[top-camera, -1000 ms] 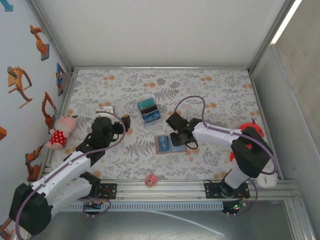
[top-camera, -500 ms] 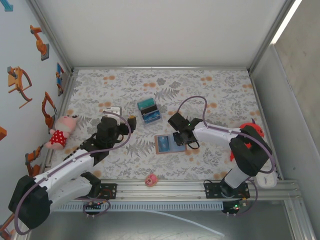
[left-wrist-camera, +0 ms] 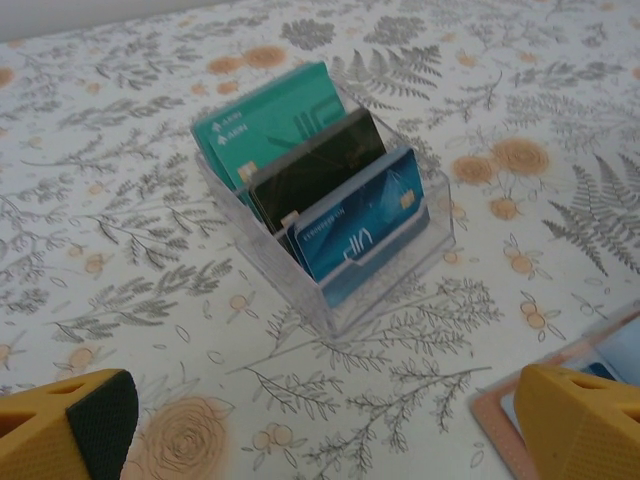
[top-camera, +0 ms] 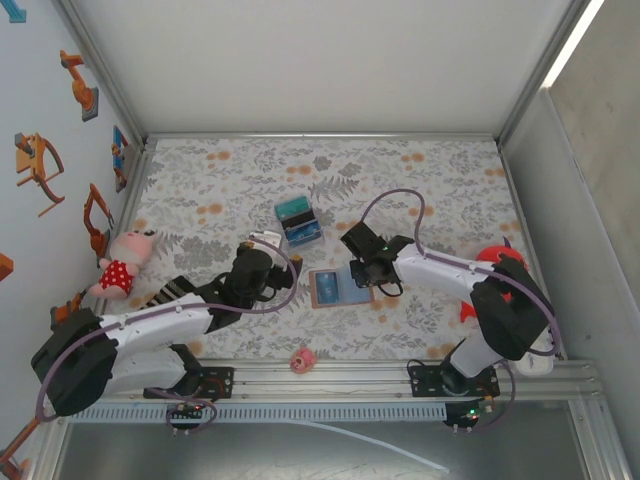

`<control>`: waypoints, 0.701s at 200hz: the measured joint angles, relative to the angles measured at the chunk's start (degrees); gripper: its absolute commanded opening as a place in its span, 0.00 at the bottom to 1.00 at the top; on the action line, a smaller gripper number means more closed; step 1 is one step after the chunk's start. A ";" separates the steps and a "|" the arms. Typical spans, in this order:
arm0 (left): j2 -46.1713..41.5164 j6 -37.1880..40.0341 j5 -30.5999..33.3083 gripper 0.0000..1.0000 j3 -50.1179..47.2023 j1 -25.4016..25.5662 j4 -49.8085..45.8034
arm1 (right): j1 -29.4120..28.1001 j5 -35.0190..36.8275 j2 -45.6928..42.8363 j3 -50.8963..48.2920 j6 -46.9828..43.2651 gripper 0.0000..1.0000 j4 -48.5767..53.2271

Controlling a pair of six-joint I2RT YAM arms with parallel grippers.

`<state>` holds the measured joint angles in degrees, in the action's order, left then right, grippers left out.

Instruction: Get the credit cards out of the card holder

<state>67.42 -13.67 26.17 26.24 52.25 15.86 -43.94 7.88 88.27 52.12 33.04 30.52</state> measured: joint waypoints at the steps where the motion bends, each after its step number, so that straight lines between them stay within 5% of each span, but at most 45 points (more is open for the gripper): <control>1: 0.09 -0.09 0.02 0.97 0.00 0.04 0.00 | 0.00 -0.11 -0.04 0.00 0.04 0.23 0.00; 140: 11.67 -6.91 -3.89 0.97 0.72 2.16 0.02 | -0.02 -17.99 2.95 0.02 7.02 0.19 -9.57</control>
<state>79.09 -20.58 22.28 26.96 54.41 15.88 -43.97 -10.11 91.22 52.14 40.05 20.95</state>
